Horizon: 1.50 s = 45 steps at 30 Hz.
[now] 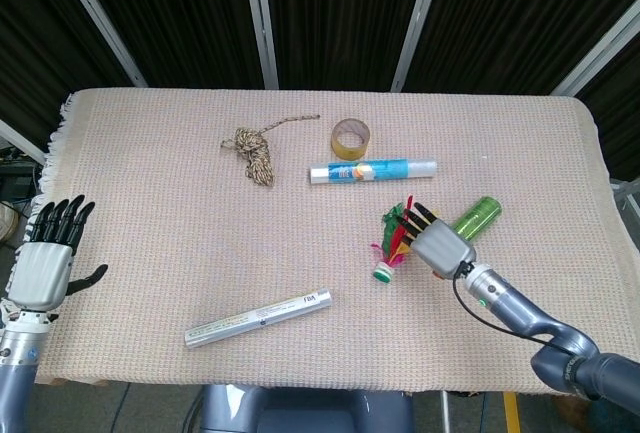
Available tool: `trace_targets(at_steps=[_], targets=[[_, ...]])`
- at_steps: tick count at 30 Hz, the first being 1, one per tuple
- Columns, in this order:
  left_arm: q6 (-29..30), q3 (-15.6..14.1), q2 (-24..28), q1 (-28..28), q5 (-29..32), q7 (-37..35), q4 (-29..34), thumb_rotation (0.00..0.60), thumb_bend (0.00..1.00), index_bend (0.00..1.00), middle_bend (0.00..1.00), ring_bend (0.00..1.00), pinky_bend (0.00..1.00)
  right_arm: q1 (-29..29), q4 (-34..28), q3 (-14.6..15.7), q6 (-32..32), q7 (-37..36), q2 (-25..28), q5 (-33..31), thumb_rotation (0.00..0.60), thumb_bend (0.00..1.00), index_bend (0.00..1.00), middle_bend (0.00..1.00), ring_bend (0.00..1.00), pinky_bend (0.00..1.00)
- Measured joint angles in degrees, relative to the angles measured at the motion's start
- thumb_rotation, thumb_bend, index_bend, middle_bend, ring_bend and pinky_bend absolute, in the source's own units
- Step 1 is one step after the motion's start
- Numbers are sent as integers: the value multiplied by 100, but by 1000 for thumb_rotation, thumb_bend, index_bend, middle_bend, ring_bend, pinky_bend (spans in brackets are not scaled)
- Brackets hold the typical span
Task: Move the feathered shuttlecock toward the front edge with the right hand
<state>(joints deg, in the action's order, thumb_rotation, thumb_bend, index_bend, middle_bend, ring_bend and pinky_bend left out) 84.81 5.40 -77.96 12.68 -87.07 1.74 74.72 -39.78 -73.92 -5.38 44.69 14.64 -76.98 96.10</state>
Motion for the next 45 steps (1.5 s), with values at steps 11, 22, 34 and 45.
trace_targets(at_steps=[11, 22, 34, 45], targets=[[-150, 113, -104, 48, 262, 46, -211, 600, 180, 0, 0, 0, 0, -693, 201, -246, -446, 234, -246, -239, 600, 74, 302, 0, 0, 0], [-246, 178, -235, 48, 512, 306, -311, 600, 179, 0, 0, 0, 0, -1170, 1001, -206, -891, 53, -676, -410, 600, 74, 308, 0, 0, 0], [-487, 240, -378, 124, 769, 545, -404, 600, 182, 0, 0, 0, 0, -1545, 2367, 309, -1048, -1008, -1253, -166, 600, 78, 342, 2, 0, 0], [-567, 215, -390, 167, 762, 461, -528, 600, 190, 0, 0, 0, 0, -1550, 2833, 714, -676, -1492, -1394, 75, 600, 250, 679, 316, 225, 452]])
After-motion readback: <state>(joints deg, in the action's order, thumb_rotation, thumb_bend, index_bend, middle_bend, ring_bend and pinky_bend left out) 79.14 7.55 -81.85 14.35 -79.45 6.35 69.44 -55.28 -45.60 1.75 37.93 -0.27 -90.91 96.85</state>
